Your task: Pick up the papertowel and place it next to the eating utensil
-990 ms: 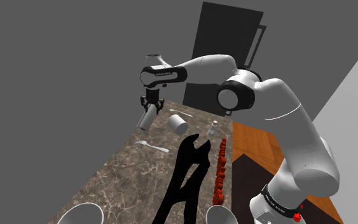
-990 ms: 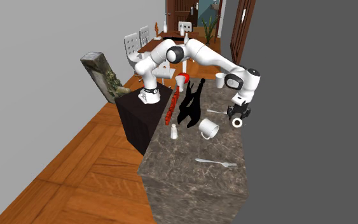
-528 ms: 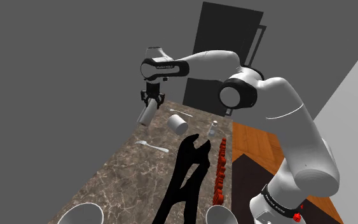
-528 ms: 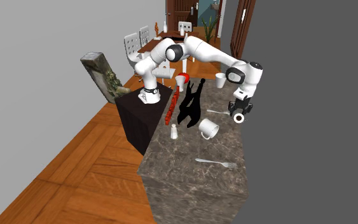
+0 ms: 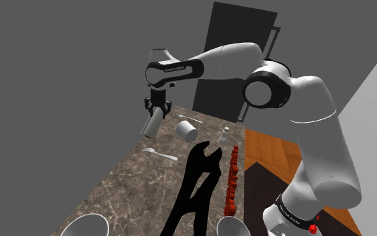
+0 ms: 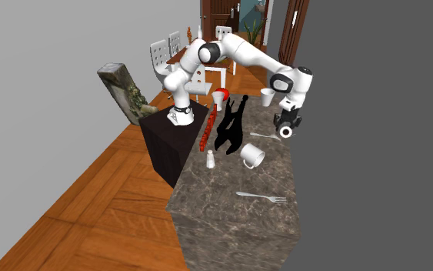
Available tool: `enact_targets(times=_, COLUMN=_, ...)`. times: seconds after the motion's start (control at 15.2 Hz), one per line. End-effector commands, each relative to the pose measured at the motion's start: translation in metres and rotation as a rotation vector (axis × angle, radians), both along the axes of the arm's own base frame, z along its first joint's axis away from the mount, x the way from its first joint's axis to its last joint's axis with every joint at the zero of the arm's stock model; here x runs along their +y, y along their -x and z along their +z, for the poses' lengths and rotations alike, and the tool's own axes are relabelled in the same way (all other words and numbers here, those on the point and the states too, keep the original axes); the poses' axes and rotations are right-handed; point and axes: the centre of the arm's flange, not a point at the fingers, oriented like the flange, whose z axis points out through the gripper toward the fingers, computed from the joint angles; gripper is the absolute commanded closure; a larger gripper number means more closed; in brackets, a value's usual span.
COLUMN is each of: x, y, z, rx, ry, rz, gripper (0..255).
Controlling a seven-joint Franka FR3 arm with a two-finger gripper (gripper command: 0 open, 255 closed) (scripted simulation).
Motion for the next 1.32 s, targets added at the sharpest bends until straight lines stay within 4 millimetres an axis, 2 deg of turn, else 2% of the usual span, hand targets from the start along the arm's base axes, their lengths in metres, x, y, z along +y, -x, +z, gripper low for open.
enact_targets(times=0.0, x=0.014, y=0.024, z=0.001, rx=0.0, ry=0.0, rz=0.0, gripper=255)
enact_targets(times=1.25, x=0.18, y=0.212, z=0.002, rx=0.0, ry=0.0, rz=0.0, gripper=255)
